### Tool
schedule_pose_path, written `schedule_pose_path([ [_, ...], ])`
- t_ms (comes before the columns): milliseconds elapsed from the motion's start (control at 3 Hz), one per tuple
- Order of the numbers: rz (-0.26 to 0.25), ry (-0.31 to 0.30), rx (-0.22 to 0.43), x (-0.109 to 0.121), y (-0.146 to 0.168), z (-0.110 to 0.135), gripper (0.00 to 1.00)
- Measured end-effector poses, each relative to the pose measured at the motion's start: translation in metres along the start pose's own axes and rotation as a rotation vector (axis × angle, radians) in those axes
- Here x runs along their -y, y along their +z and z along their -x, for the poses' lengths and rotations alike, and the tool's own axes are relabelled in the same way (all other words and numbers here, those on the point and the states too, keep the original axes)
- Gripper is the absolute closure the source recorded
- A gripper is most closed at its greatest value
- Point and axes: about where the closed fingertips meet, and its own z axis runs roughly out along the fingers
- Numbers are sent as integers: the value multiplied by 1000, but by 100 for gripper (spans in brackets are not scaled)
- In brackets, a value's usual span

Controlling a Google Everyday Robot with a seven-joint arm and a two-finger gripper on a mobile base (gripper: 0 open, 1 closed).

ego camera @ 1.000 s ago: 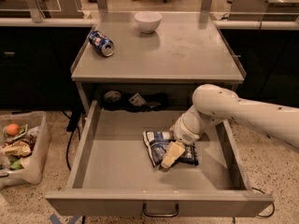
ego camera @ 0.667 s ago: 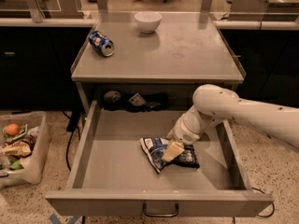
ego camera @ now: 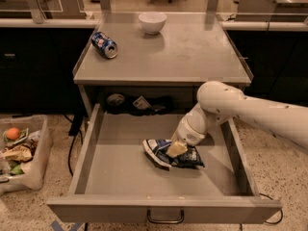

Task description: Pick blue chip bag from top drawer and place on counter

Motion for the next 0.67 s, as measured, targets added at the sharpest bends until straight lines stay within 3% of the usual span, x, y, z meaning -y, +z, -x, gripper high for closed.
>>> schedule_pose_path([
  [333, 25, -57, 26, -1, -45, 46, 100],
  [667, 34, -134, 76, -8, -101, 96, 100],
])
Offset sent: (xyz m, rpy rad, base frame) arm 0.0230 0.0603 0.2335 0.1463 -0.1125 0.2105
